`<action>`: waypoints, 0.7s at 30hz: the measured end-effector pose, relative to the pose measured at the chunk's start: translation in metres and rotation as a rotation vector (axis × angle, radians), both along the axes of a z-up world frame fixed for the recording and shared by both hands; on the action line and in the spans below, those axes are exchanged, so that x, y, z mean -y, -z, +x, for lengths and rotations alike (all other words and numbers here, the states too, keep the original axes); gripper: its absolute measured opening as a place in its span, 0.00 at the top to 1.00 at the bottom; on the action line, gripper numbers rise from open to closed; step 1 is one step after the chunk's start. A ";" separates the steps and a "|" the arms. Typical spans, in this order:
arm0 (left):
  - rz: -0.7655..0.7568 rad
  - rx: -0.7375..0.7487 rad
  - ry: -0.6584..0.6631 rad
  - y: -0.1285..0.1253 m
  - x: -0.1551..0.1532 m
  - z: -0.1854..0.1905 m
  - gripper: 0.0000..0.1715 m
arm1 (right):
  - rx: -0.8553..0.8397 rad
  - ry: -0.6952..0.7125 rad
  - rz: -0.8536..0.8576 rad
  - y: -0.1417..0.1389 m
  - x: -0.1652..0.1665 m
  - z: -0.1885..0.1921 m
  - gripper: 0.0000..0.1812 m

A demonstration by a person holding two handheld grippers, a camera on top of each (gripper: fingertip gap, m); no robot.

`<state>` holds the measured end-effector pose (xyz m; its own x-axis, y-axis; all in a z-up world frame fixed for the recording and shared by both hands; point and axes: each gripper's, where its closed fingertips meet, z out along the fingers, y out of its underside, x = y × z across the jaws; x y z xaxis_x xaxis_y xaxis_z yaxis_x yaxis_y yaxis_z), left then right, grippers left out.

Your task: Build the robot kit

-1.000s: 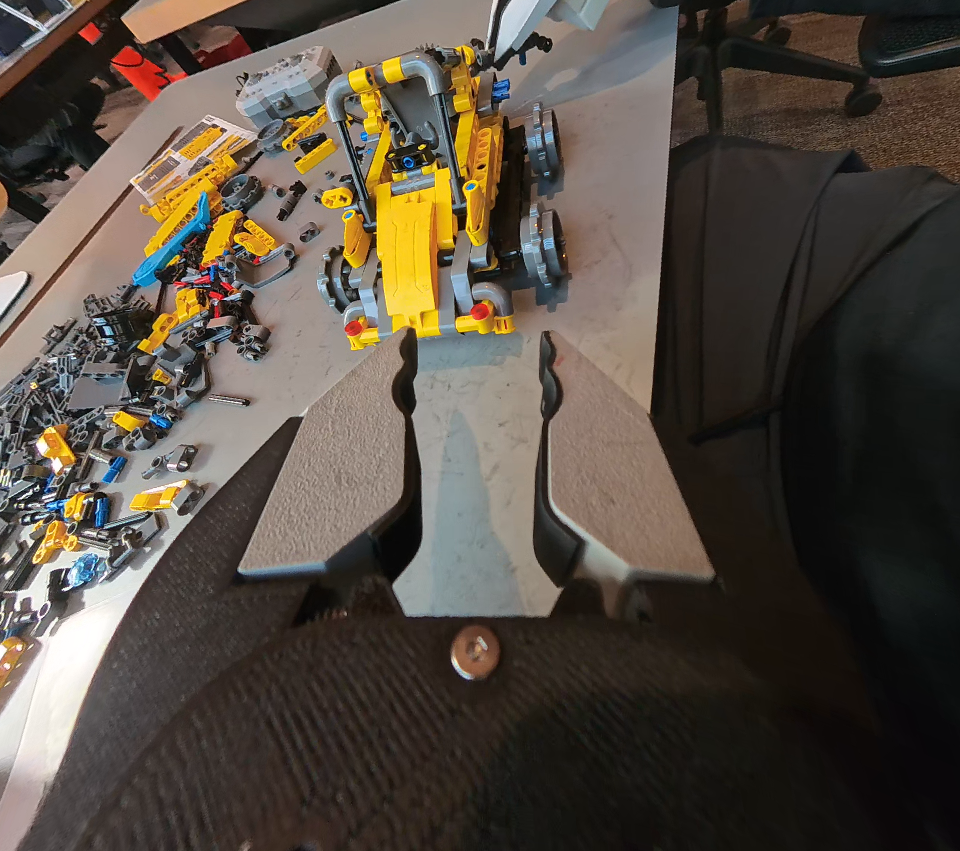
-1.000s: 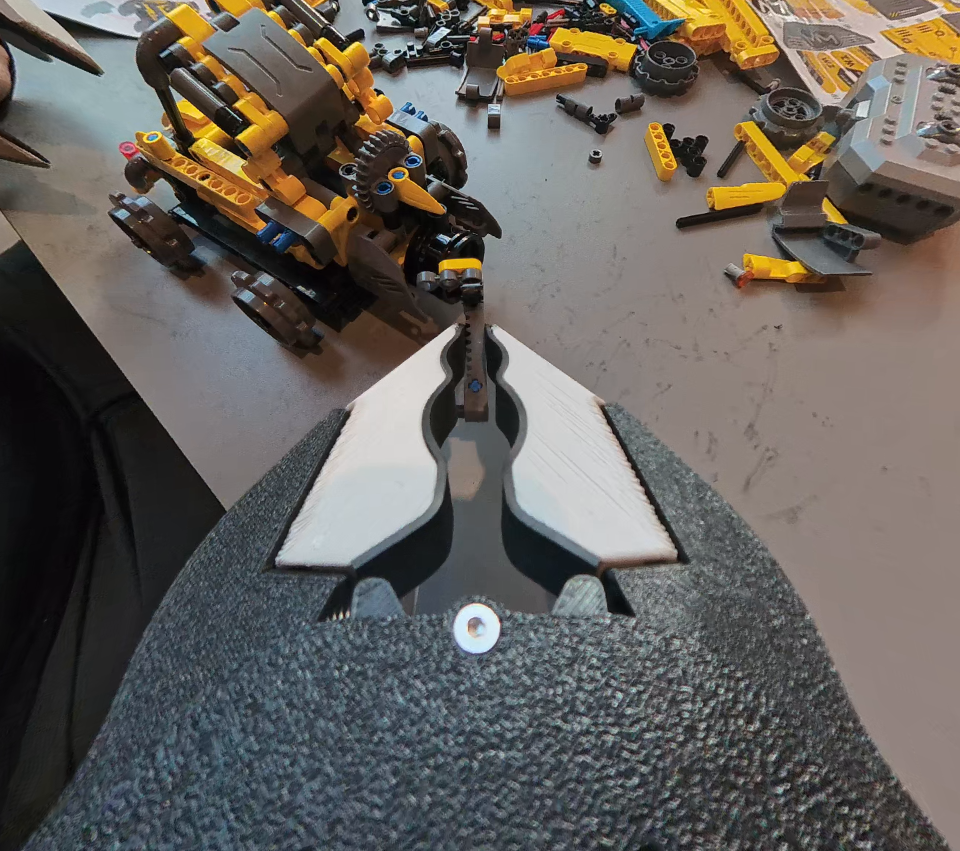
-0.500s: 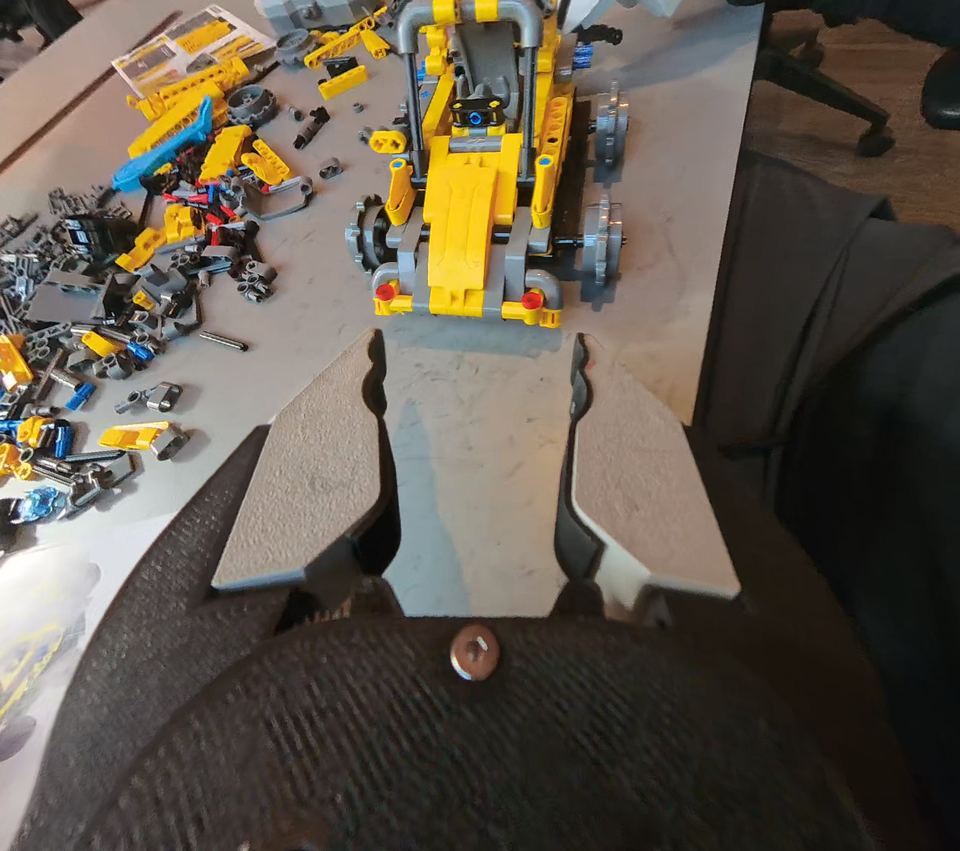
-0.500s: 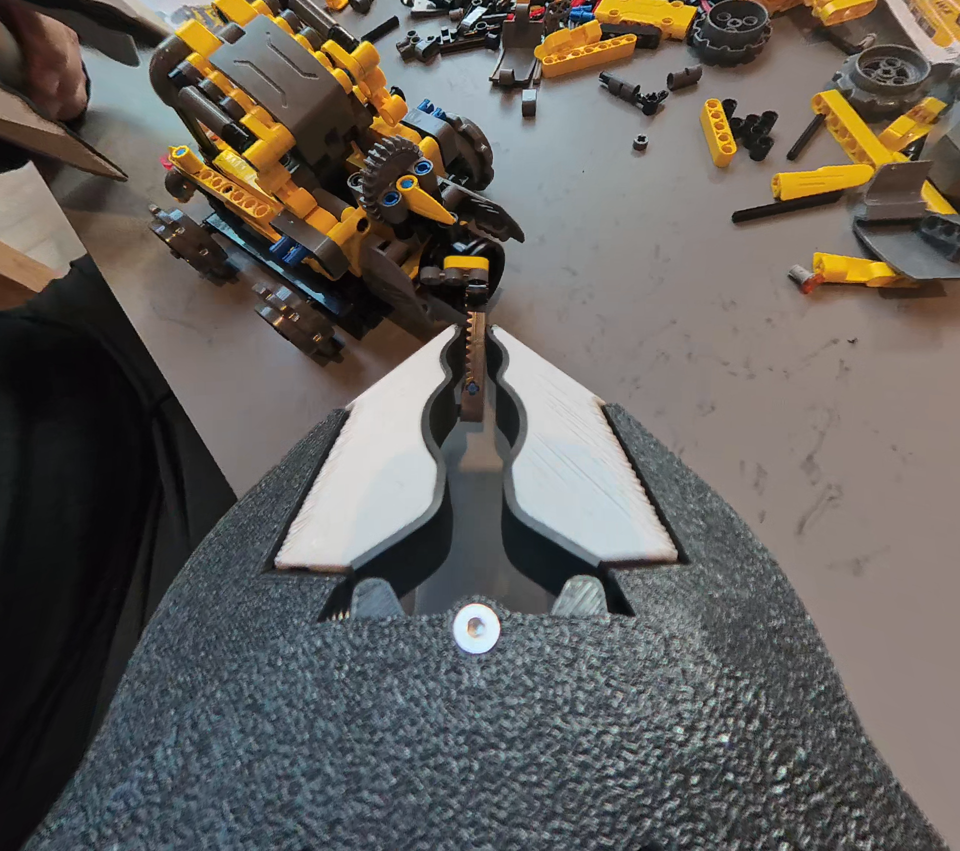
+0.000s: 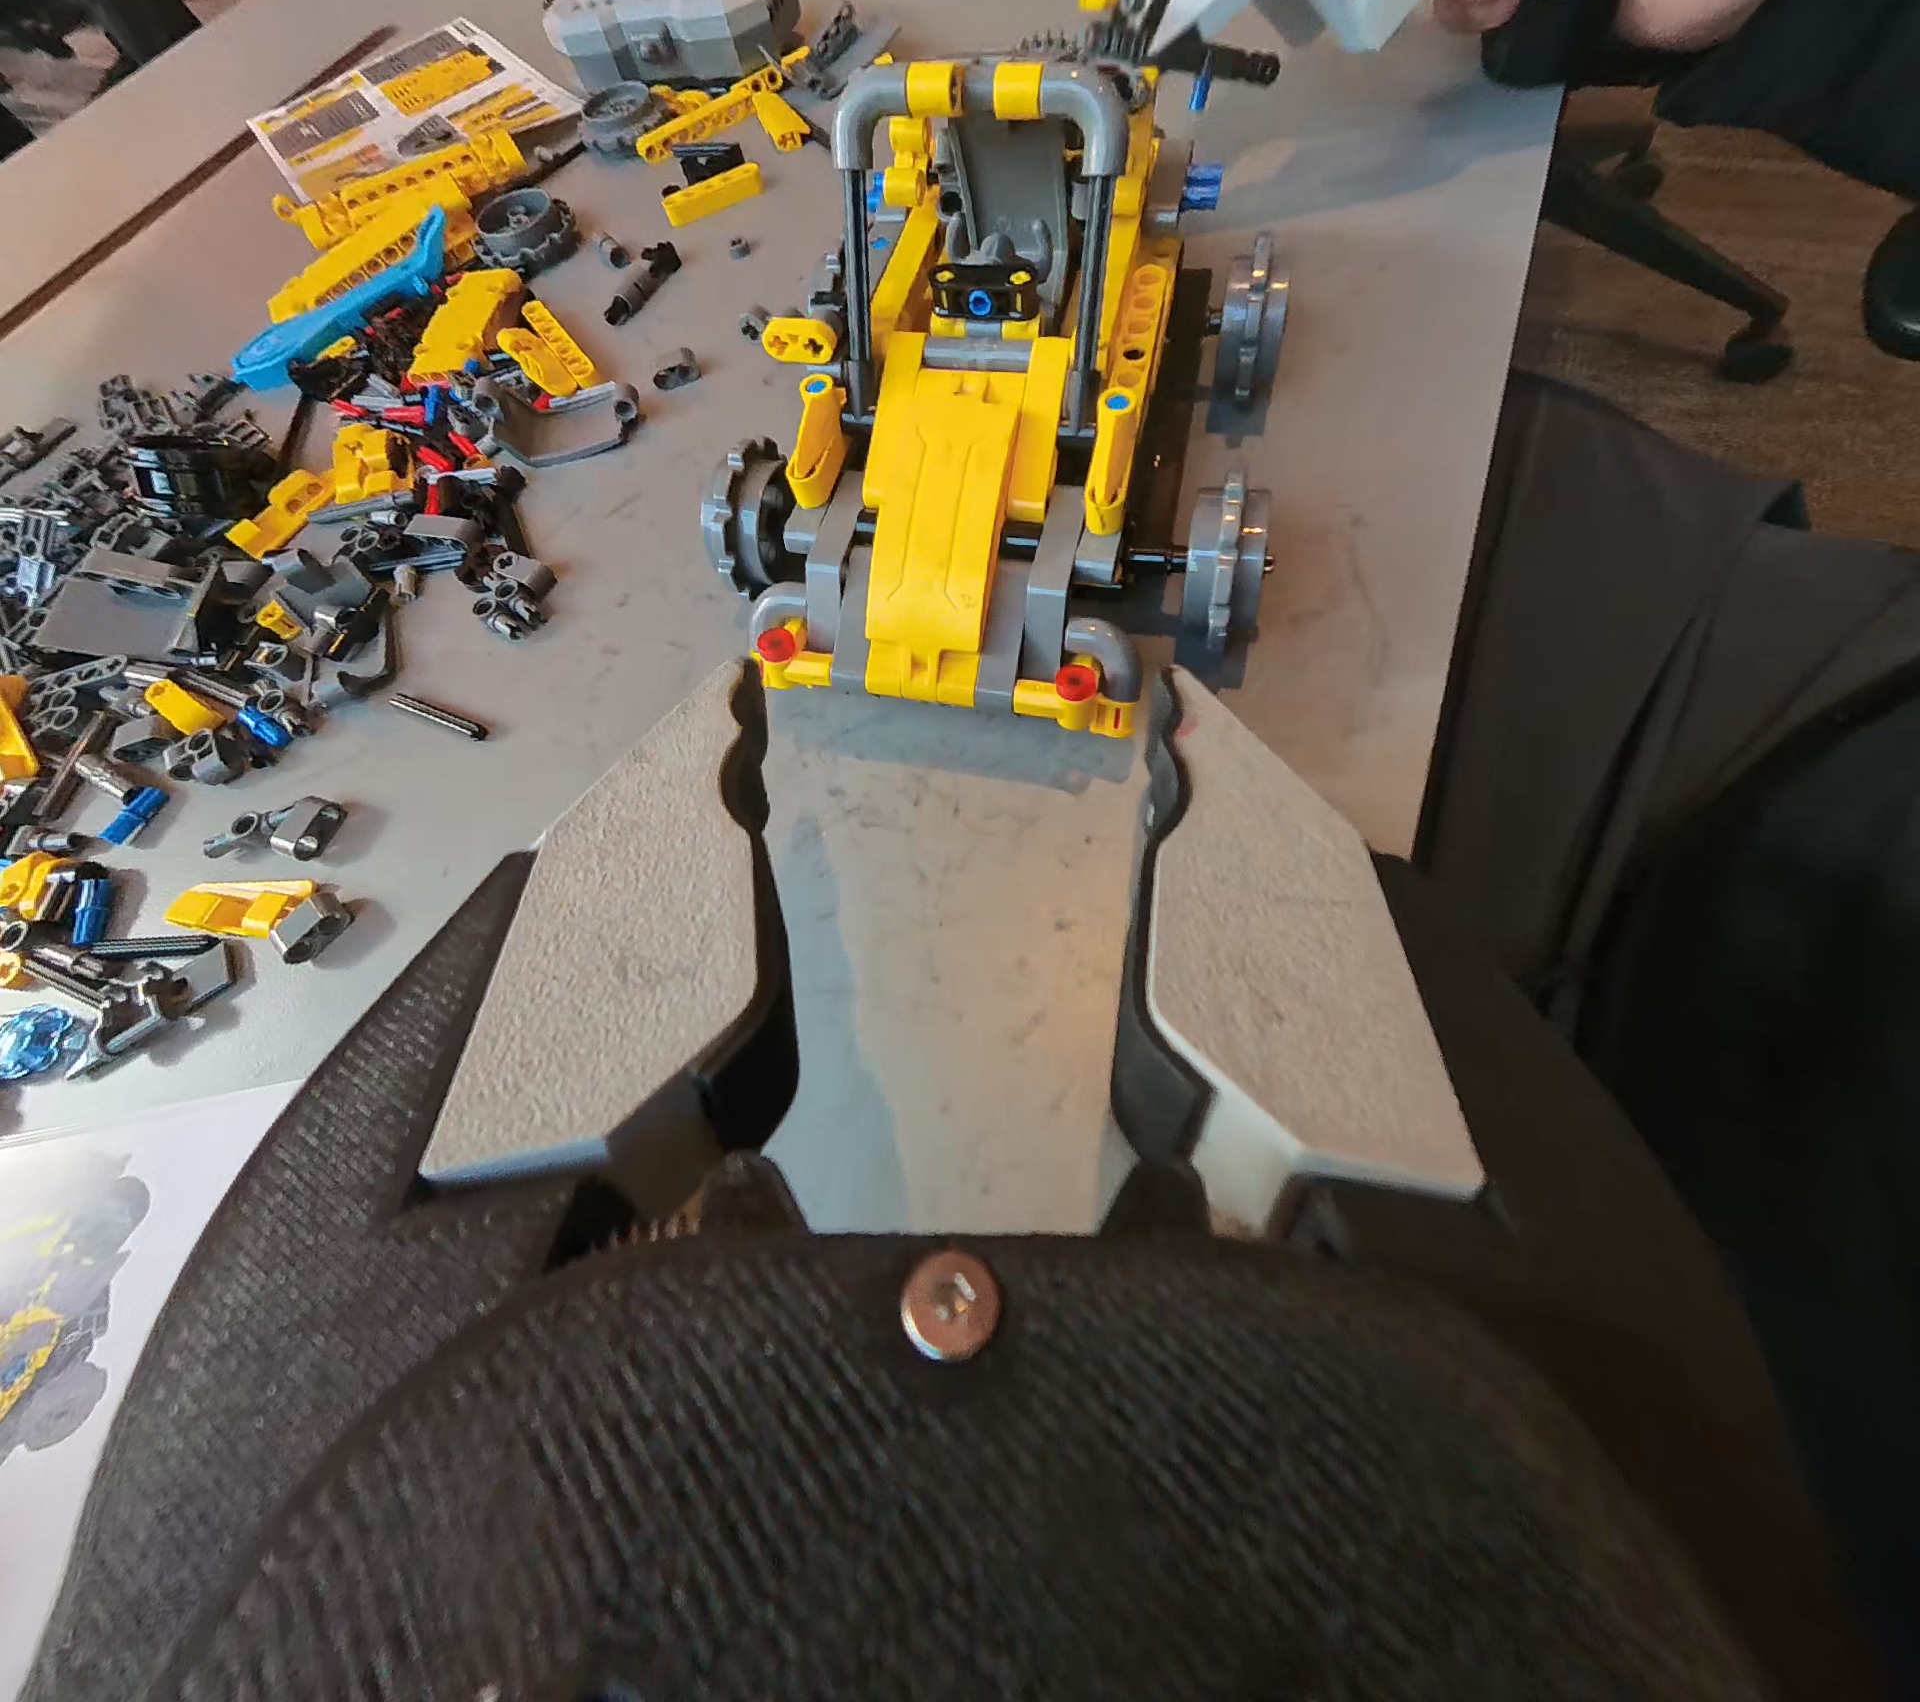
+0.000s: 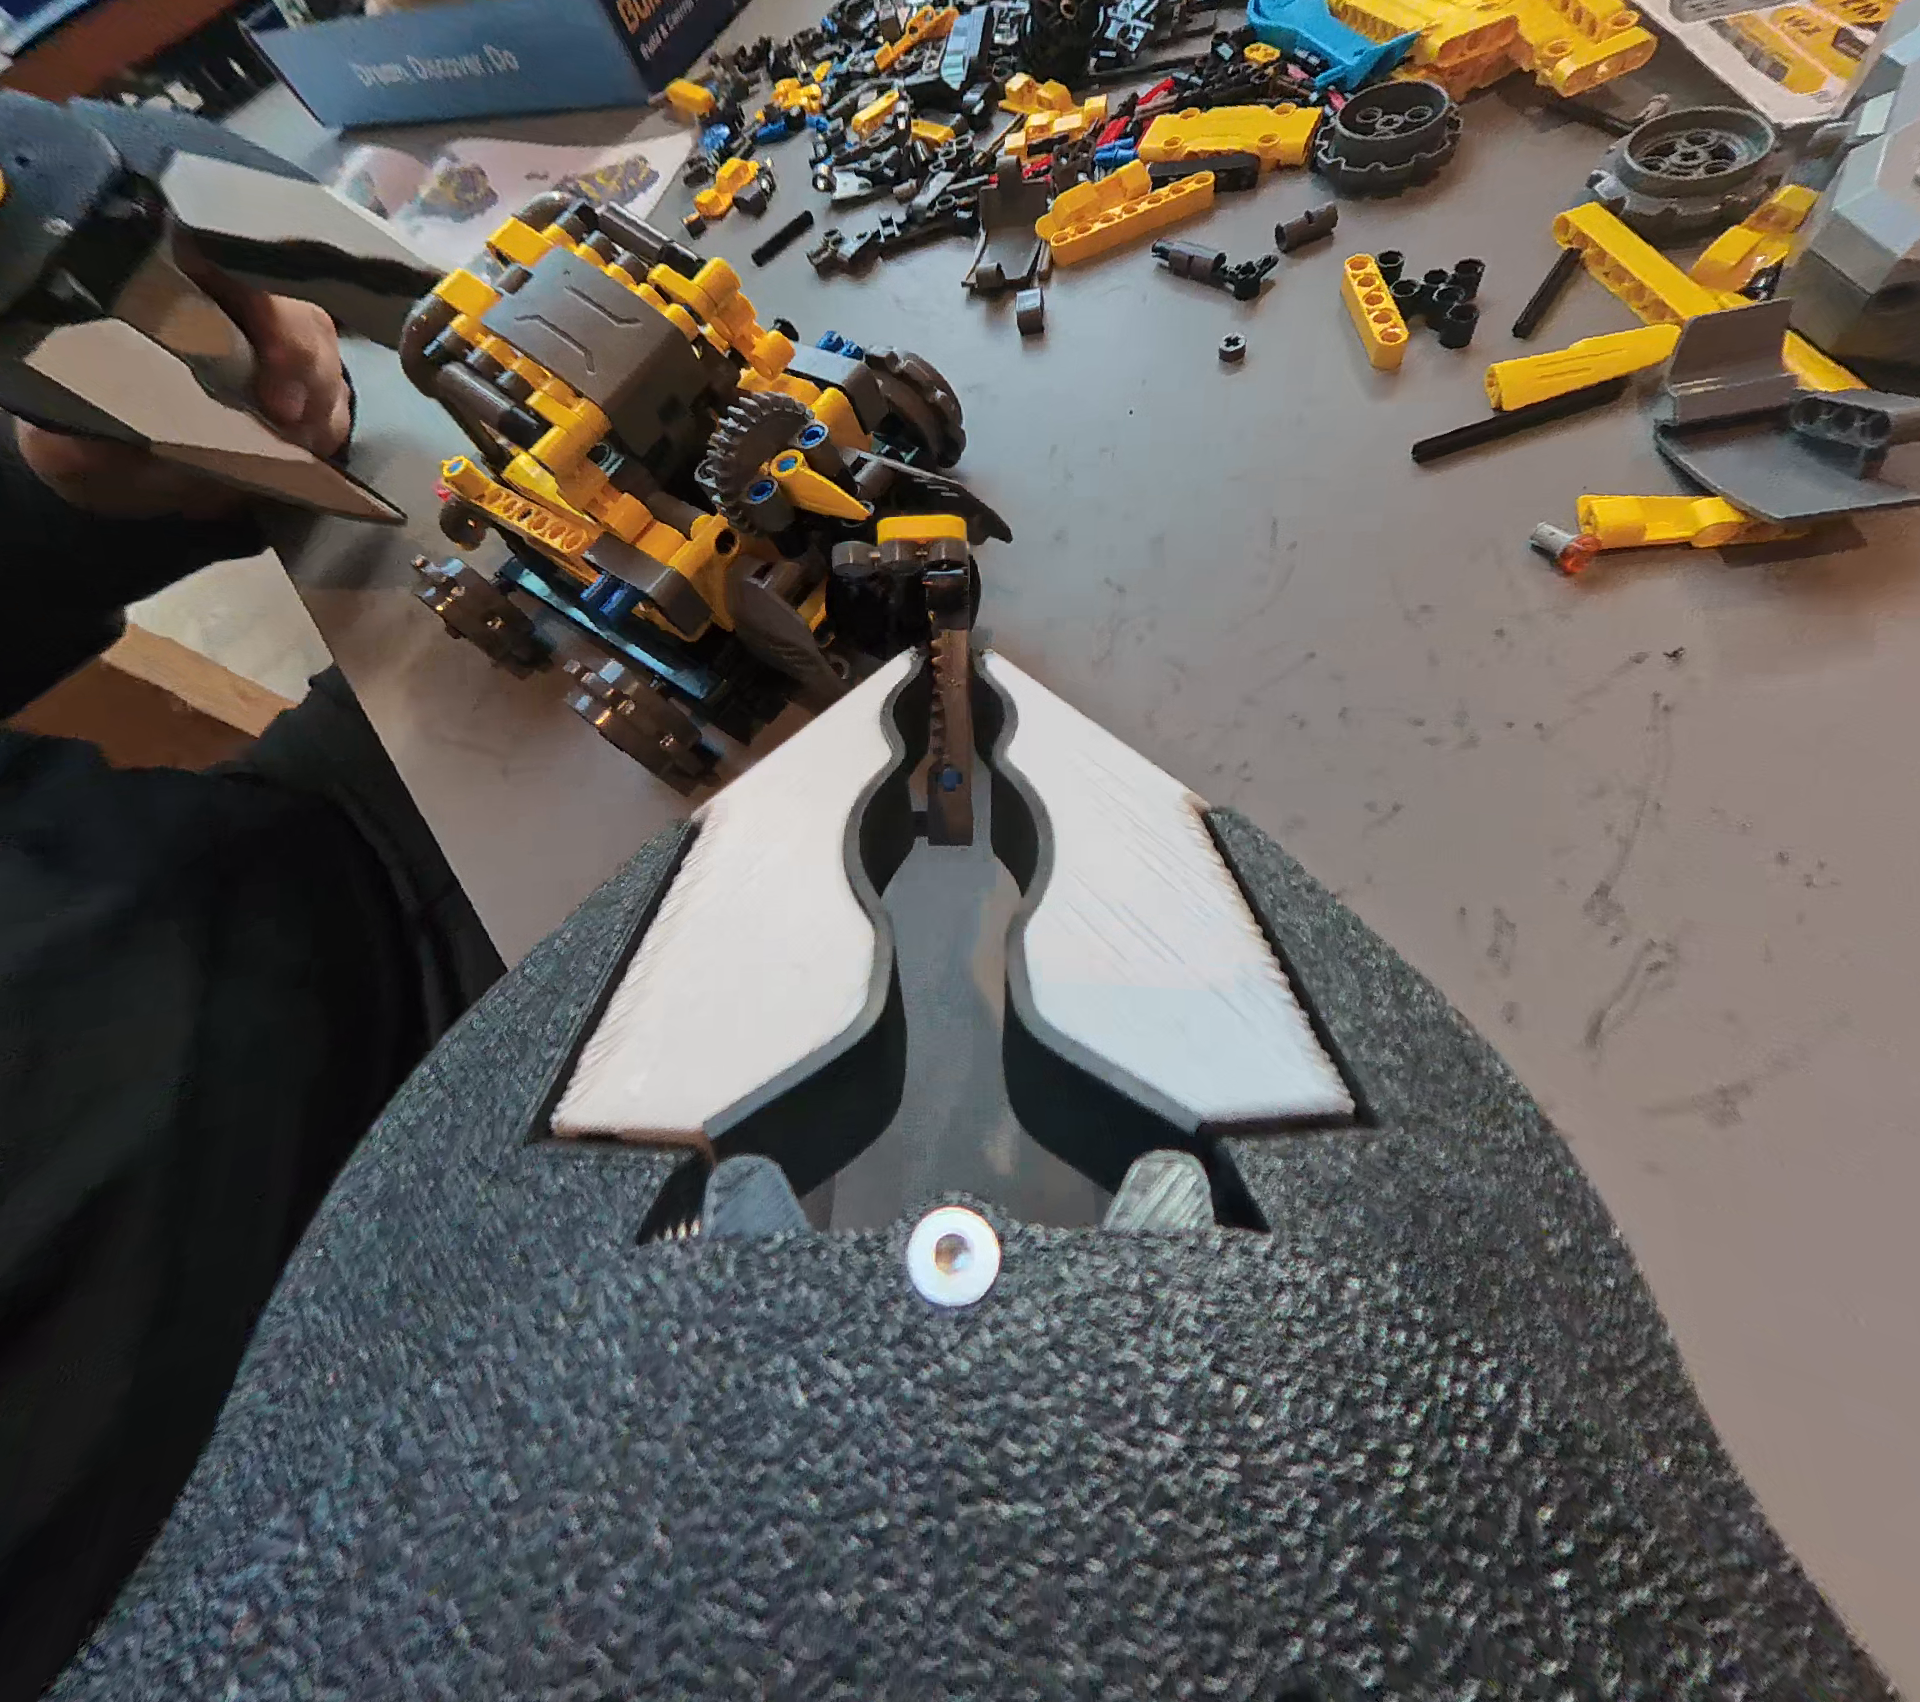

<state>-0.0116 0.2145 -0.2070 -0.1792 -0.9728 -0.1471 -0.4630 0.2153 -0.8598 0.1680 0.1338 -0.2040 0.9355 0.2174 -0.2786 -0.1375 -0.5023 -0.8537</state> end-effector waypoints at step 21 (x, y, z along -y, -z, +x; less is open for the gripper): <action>0.053 -0.029 0.059 0.006 0.010 -0.001 0.63 | 0.044 0.083 0.043 -0.006 -0.014 0.012 0.96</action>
<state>-0.0126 0.2044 -0.2128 -0.2407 -0.9514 -0.1919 -0.4724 0.2875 -0.8332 0.1802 0.1481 -0.1979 0.9620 0.1495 -0.2286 -0.1388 -0.4531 -0.8806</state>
